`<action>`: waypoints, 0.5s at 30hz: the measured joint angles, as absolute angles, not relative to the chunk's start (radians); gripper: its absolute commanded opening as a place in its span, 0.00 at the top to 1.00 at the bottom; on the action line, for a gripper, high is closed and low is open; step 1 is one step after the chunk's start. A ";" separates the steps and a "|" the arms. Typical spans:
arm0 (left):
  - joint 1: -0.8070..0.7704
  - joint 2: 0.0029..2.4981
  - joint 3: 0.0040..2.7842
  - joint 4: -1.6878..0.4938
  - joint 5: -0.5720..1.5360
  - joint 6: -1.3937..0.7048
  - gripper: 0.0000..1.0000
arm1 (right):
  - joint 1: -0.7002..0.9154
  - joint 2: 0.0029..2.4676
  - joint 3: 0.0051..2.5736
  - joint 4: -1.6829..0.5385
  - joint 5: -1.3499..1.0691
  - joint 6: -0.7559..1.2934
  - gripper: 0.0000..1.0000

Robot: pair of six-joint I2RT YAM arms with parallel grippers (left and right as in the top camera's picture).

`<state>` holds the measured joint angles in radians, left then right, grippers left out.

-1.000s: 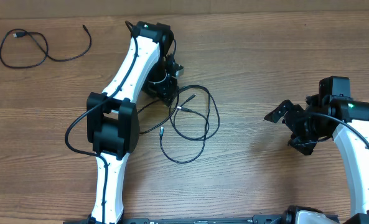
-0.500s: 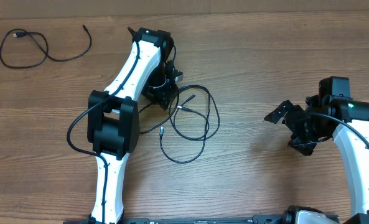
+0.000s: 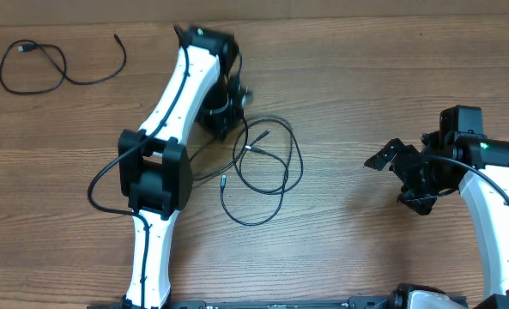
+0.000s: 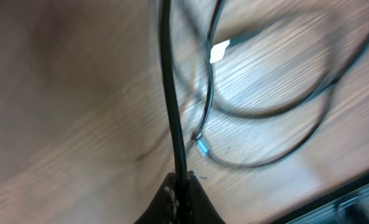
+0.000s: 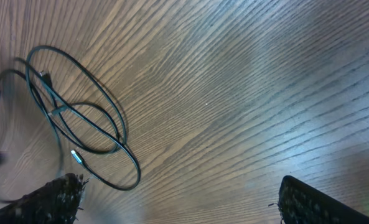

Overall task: Untangle cables
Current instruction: 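Grasp a cable strand in the coil with the left gripper, then lift the cable up and away from the small coil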

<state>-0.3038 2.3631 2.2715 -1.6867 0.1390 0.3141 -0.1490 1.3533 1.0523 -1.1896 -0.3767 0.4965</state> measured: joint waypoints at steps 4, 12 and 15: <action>-0.304 2.337 2.545 -1.687 0.279 0.315 0.96 | -0.149 1.353 1.052 -1.193 -0.377 0.496 0.00; -0.308 2.183 2.924 -1.633 0.495 0.295 0.96 | -0.149 1.353 1.052 -1.194 -0.377 0.496 0.00; -0.308 2.093 3.004 -1.551 0.528 0.248 0.96 | -0.149 1.353 1.052 -1.192 -0.377 0.497 0.00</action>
<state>-0.3080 2.0933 3.0035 -1.5509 0.5282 0.2481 -0.1490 1.3533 1.0523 -1.1915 -0.3771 0.4969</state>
